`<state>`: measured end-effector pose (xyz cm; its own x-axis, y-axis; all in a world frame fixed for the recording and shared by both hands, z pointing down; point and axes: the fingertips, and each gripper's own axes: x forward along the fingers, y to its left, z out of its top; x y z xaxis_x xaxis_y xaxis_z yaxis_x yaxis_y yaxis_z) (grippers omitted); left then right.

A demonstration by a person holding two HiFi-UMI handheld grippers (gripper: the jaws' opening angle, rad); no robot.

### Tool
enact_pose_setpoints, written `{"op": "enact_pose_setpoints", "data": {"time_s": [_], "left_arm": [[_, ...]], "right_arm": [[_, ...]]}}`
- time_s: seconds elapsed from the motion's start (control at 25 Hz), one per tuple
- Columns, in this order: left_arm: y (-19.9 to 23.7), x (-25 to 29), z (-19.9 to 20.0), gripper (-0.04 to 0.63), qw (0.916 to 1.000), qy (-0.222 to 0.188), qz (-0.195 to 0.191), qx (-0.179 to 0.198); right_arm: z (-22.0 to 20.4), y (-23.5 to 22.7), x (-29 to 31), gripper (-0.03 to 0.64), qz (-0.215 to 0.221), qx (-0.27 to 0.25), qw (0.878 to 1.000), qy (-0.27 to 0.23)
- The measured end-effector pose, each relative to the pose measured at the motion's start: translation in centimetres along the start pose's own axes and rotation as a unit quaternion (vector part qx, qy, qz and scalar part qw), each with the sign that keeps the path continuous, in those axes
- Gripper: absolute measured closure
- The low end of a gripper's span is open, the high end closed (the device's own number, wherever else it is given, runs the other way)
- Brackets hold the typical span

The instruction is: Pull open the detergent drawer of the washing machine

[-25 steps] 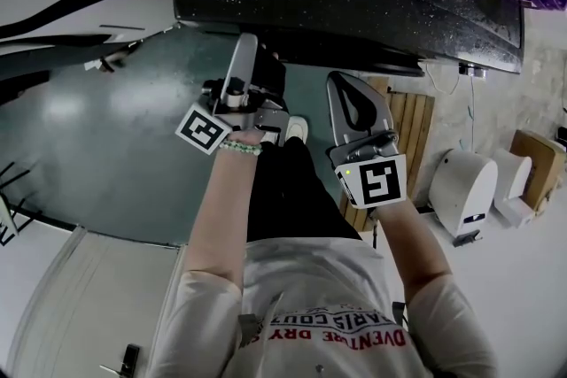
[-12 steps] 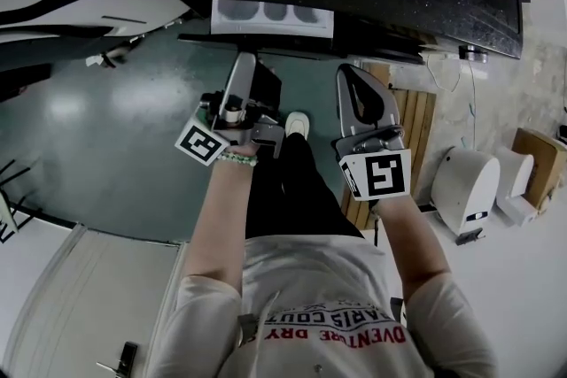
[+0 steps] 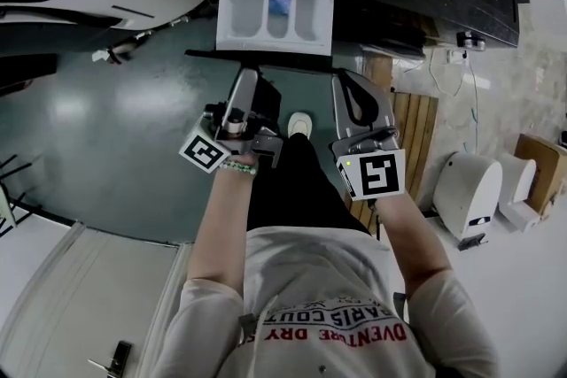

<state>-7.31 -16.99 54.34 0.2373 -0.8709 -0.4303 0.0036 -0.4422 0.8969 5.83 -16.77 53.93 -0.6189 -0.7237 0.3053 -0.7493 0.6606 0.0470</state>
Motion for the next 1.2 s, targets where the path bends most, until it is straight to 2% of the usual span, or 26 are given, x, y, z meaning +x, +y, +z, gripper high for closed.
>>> {"op": "enact_pose_setpoints", "data": {"time_s": [0.4,0.8,1.04,1.2], "left_arm": [[-1.2,-2.4,-0.9,0.341,0.9997,0.024,0.001,-0.005],[-1.7,-3.6,-1.4,0.341,0.9994,0.034,0.008,0.002],[-1.7,-3.5,-1.8,0.287,0.9988,0.039,0.026,0.015],[-1.7,-3.8,-2.8,0.207,0.9928,0.078,0.058,0.070]], "right_arm": [[-0.5,1.1,-3.2,0.615,-0.046,0.003,0.999,0.008],[-1.1,2.6,-5.2,0.615,-0.043,0.007,0.999,0.016],[0.0,3.6,-5.6,0.615,-0.033,0.027,0.999,0.009],[0.7,3.9,-5.8,0.615,-0.032,0.023,0.999,0.006]]}}
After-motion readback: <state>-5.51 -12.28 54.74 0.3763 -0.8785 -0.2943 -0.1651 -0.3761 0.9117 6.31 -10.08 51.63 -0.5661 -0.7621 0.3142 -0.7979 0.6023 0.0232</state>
